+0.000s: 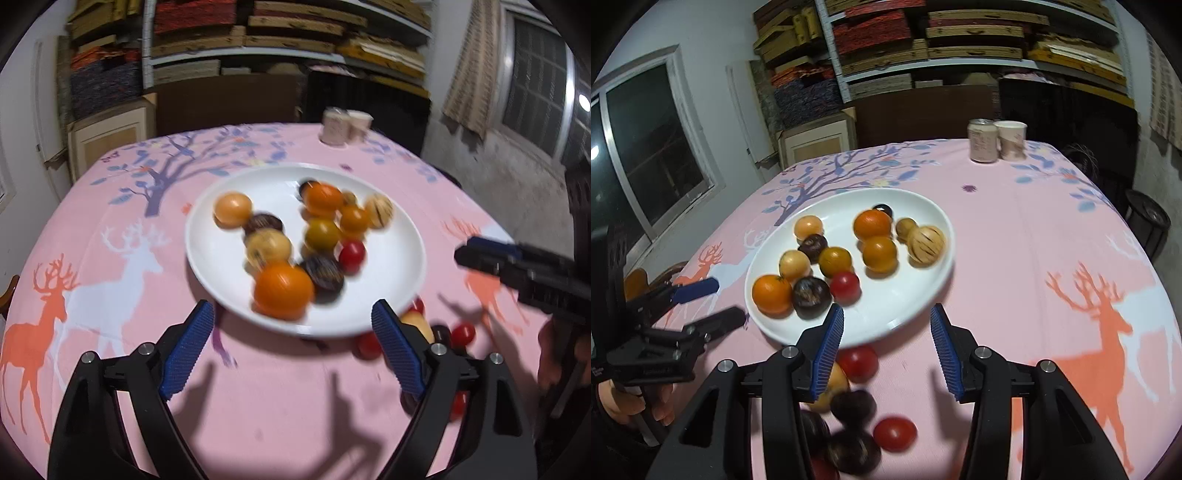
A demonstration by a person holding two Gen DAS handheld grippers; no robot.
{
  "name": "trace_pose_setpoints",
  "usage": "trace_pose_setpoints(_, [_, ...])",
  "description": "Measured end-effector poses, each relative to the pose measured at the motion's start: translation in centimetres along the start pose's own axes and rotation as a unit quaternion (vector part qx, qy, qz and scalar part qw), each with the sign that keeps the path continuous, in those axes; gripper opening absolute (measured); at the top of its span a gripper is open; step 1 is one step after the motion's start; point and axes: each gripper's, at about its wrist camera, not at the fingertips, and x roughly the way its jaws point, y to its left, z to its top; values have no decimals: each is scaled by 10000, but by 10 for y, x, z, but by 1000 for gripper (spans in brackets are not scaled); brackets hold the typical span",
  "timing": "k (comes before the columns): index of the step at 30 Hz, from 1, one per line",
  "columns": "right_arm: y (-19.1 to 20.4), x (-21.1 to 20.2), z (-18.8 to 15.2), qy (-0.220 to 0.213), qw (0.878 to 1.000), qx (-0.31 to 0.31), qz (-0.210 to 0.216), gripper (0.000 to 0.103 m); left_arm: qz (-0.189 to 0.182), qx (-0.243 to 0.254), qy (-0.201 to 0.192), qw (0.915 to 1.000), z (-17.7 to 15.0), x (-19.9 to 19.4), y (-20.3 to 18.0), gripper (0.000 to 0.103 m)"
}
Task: Organize fruits
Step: 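Grasp a dark mangosteen with the left gripper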
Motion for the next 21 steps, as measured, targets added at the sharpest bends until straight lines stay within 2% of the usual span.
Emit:
trace_pose_setpoints(4, [-22,-9,-29,168,9989,426,-38,50,-209,523,301,9980,-32,-5,-31,85])
trace_pose_setpoints(7, [-27,-13,-50,298,9981,542,-86,50,-289,856,323,9954,-48,-8,-55,85])
trace_pose_setpoints(9, [-26,-16,-57,306,9981,529,-112,50,-292,1022,237,9941,-53,-11,-69,76])
trace_pose_setpoints(12, [-24,-24,-63,255,9983,508,-120,50,-330,1039,304,9936,-54,-5,-82,66])
trace_pose_setpoints(16, [-24,-34,-66,164,9986,484,-142,50,-363,999,520,9930,-51,11,-93,65])
trace_pose_setpoints(21, [-27,-40,-69,137,9984,532,-123,50,-264,902,682,9932,-44,22,-95,73])
